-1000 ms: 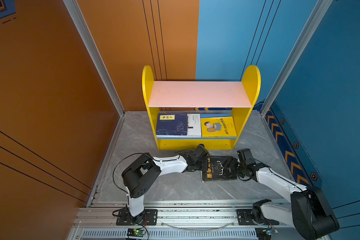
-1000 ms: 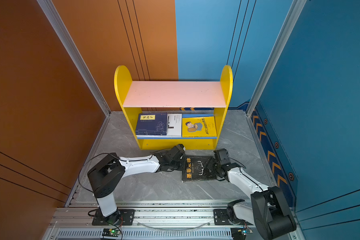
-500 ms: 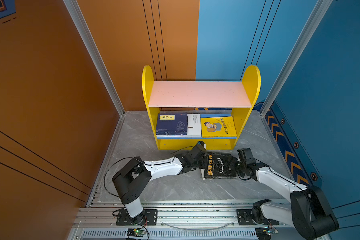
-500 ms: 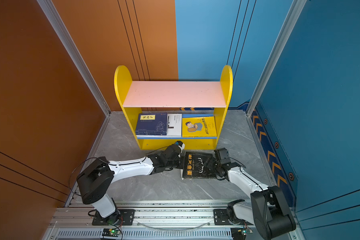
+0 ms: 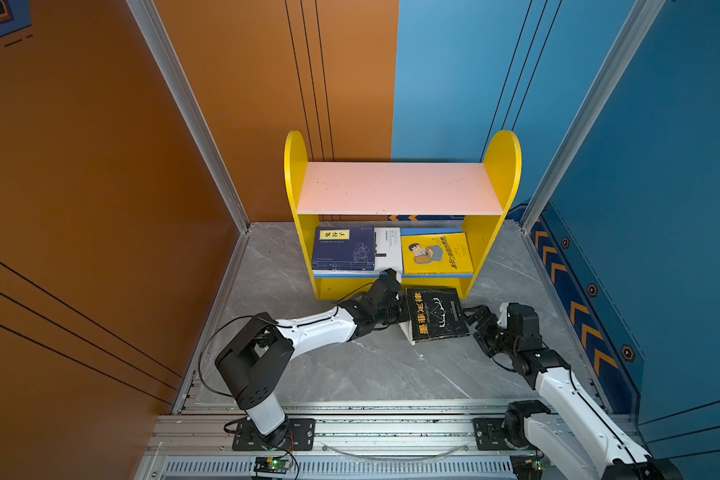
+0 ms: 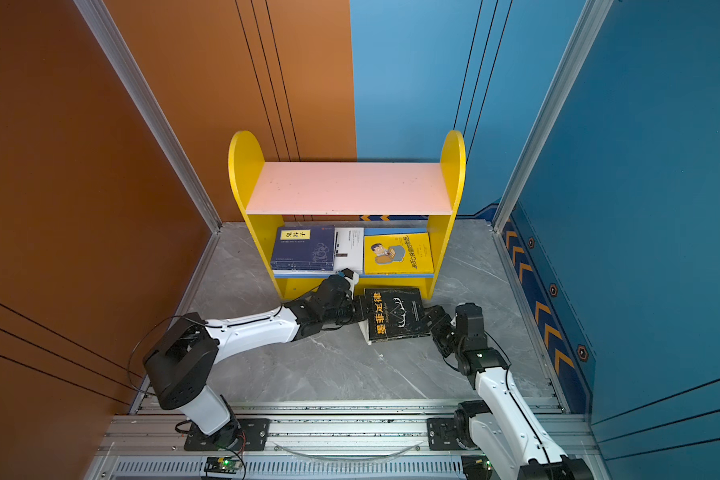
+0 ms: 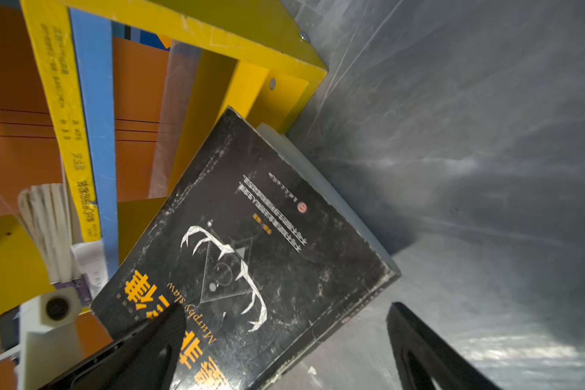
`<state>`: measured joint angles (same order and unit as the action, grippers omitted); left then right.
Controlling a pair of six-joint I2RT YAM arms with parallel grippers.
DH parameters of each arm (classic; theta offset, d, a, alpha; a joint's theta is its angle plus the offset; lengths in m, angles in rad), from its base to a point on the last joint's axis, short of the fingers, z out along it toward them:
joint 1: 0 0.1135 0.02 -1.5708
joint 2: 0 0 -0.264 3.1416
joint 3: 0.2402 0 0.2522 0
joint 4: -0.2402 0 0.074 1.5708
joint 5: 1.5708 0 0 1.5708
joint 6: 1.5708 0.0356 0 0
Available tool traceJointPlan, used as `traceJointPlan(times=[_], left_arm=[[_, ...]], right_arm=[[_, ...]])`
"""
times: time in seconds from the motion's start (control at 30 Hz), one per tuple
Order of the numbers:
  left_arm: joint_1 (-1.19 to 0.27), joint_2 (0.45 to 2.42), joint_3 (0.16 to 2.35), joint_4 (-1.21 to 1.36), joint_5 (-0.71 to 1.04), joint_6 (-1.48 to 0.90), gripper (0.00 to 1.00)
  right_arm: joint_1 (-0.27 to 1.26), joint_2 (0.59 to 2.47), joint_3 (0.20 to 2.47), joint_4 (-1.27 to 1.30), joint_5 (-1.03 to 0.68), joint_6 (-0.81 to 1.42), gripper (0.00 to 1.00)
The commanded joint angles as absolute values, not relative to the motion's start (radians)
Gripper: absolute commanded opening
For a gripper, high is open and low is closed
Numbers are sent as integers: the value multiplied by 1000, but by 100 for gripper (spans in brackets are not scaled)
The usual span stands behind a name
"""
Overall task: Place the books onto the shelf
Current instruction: 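Grasp the black book's edges with both grippers and tilt it up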
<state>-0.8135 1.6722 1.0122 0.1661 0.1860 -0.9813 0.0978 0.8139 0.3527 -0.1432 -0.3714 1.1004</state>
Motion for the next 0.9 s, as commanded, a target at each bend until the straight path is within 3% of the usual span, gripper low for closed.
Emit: traceJointPlan(times=[0.0,0.33,0.6,0.7,0.87], left_arm=[[-782,1689,1059,341,253,-1132,1],[-764,1728,1037,460,294,-1266,1],[-762,1734,1010,460,326,-1264,7],[-768,1760,1023,460,352,-1269,7],[-774,1786,1065,460,379,-1272,8]], right_arm=[[108,769,289,-84,-422,1264,94],[178,774,201,115,-338,1417,89],[186,863,207,288,-264,1428,79],[188,891,204,357,-254,1446,73],[203,925,229,415,-235,1453,53]])
